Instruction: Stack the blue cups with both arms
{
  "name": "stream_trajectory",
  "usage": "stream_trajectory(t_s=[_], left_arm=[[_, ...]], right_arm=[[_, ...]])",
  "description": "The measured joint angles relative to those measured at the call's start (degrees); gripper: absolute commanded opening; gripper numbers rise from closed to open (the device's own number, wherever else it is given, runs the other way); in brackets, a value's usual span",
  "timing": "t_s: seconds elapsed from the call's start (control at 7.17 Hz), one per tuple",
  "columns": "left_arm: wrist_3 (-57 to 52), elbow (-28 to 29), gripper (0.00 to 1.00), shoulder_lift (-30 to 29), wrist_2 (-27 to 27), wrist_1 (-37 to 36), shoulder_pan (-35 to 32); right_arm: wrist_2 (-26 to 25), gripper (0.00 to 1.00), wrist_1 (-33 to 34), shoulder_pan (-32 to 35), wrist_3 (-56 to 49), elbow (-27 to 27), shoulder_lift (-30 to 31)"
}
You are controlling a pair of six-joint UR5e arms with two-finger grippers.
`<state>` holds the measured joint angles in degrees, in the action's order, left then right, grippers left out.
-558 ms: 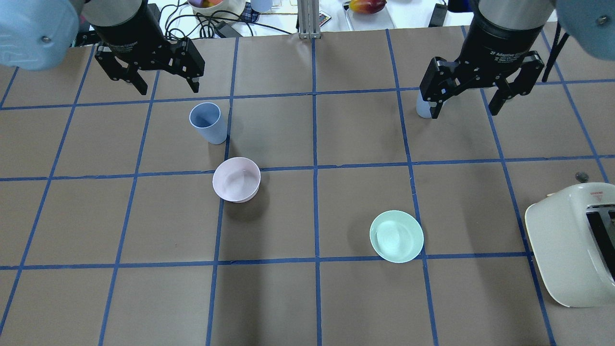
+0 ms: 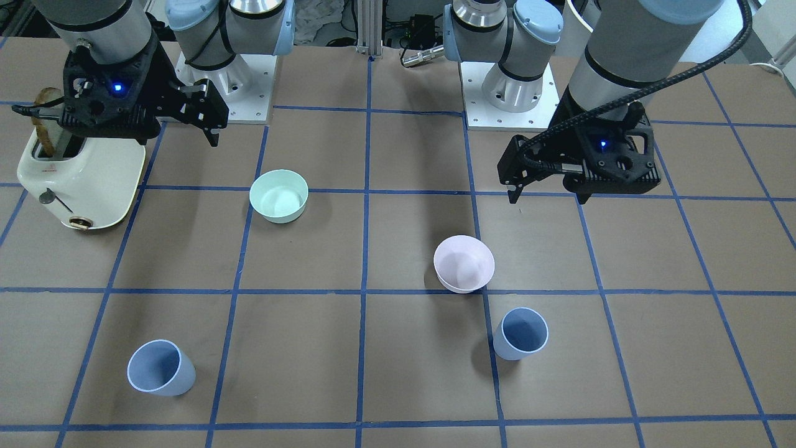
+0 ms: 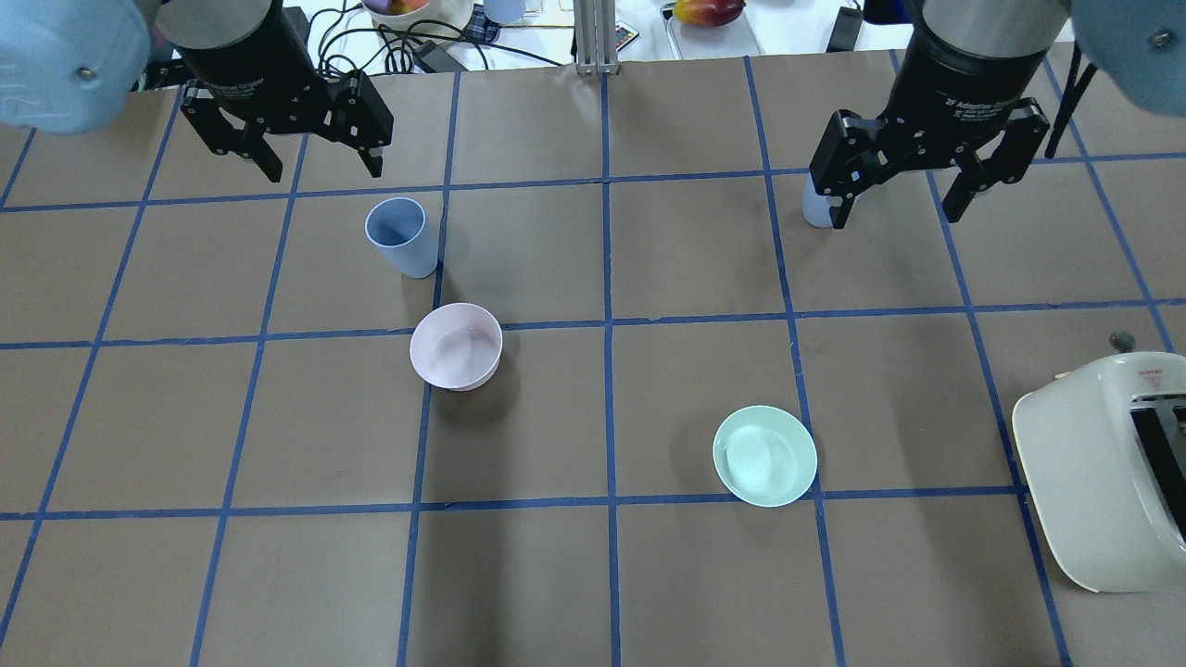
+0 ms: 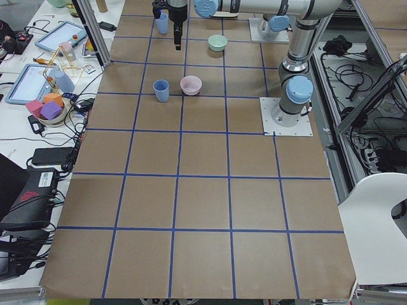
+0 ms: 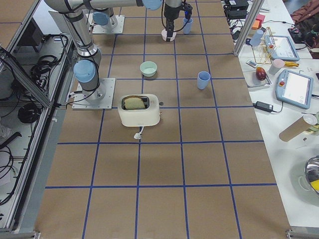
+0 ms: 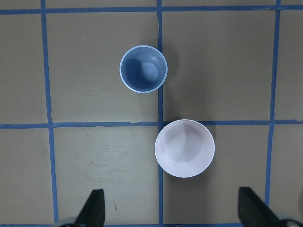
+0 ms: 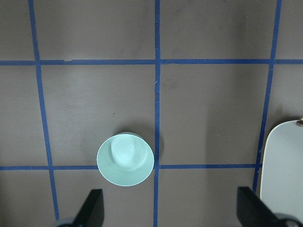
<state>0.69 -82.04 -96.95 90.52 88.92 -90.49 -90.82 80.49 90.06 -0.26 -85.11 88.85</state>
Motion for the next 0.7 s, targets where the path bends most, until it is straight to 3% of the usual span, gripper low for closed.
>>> stream_trajectory(t_s=[0.7], left_arm=[[0.1, -0.5, 1.0, -0.1, 0.0, -0.1, -0.1]], right_arm=[[-0.6, 1.0, -0.1, -0.1, 0.1, 0.2, 0.0]])
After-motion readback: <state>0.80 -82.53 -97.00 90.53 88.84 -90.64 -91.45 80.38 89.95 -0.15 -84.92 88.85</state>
